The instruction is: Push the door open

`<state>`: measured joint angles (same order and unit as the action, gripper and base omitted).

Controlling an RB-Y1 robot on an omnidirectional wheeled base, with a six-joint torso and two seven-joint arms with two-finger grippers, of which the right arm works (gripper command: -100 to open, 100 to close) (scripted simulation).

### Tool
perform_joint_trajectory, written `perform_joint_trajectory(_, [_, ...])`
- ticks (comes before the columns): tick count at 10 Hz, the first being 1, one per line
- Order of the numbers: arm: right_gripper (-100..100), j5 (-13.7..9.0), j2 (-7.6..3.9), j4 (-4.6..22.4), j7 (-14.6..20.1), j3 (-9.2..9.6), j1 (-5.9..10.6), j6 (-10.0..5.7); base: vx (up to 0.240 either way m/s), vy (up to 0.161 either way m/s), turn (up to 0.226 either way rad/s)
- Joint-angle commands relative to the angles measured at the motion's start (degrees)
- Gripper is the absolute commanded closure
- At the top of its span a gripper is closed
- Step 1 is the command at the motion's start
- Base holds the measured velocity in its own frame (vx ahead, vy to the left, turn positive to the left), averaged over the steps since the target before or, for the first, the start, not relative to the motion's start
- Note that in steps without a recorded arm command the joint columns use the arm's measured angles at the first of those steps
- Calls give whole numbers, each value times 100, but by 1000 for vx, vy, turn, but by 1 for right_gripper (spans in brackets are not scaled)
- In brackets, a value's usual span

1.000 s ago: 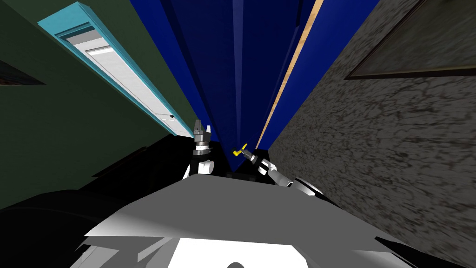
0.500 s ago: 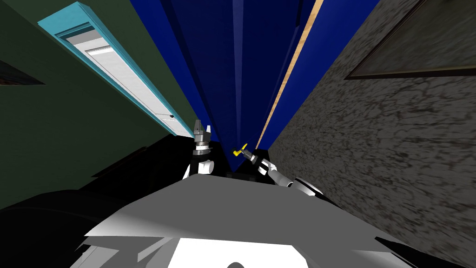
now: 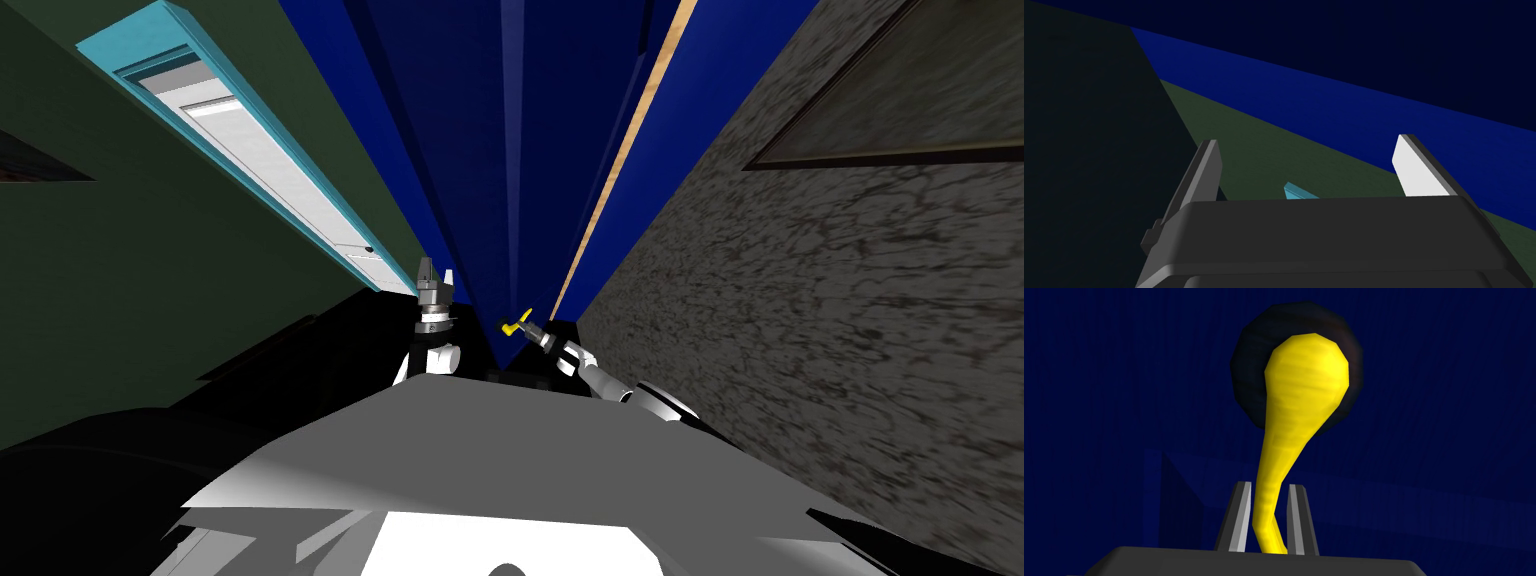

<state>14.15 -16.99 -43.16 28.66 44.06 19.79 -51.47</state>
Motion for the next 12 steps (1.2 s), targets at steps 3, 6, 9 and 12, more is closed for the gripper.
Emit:
perform_joint_trajectory(3, [100,15,11,18,-2,34,-23,-55,0,0,0])
perform_joint_trajectory(6, [100,15,11,18,-2,34,-23,-55,0,0,0])
perform_joint_trajectory(9, [100,29,-77,9,61,99,-3,-155,0,0,0])
perform_joint_trajectory(12, [100,29,-77,9,61,99,-3,-155,0,0,0])
